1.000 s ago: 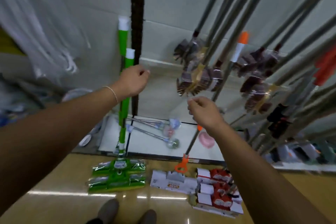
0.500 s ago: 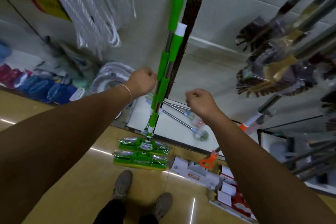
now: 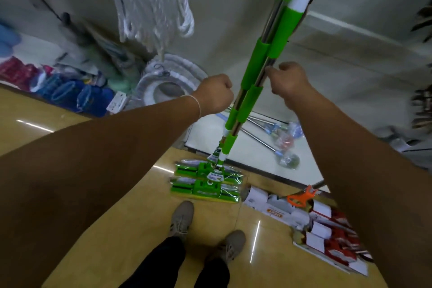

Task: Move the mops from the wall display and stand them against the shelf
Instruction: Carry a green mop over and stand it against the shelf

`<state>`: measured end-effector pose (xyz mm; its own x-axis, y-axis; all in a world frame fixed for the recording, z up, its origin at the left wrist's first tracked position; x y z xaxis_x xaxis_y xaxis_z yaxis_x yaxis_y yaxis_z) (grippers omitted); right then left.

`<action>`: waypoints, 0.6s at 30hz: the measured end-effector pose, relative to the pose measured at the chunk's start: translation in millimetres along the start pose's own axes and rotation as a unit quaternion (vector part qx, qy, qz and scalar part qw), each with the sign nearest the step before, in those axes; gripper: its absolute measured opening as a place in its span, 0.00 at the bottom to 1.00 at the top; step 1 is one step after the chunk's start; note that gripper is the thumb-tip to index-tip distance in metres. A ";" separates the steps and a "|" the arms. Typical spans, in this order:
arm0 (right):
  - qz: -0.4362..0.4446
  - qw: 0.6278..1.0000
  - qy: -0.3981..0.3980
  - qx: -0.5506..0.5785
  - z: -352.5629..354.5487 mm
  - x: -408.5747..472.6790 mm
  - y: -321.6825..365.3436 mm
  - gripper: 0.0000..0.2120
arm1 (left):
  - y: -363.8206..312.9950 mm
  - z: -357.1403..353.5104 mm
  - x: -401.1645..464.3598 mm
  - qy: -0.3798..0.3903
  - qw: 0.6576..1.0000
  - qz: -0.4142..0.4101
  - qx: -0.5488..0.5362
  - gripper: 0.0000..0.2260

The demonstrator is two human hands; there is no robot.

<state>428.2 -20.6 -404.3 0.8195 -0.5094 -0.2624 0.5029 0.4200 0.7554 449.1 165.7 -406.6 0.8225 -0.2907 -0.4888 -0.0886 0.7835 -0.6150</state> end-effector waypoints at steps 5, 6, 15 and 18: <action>0.004 0.999 -0.011 0.054 -18.8 22.7 3.3 0.07 | 8.4 2.6 13.2 0.020 0.998 0.007 -0.057 0.13; 0.001 0.998 -0.017 0.060 -20.9 25.0 3.2 0.07 | 8.9 3.0 13.9 0.019 0.998 0.004 -0.056 0.13; 0.032 0.997 -0.065 0.005 -30.3 -18.5 1.1 0.07 | 15.2 -3.9 0.8 0.031 0.999 -0.022 -0.012 0.12; 0.071 0.997 -0.032 -0.008 -37.7 -74.6 6.7 0.07 | 20.8 -23.6 -28.0 0.084 0.995 -0.051 0.026 0.13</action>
<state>380.7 48.6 -402.3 0.8639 -0.4906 -0.1140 0.3874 0.5026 0.7729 410.9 177.2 -420.3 0.7199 -0.4549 -0.5242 0.0238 0.7710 -0.6364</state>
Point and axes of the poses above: each hand's wrist, its own x-axis towards the middle knuckle, its own z-axis out of the back of the hand, y = z × x, the point moved 2 cm from there along x, towards the middle knuckle, and after that the axes turned 7 degrees about z, right-handed, at the moved point
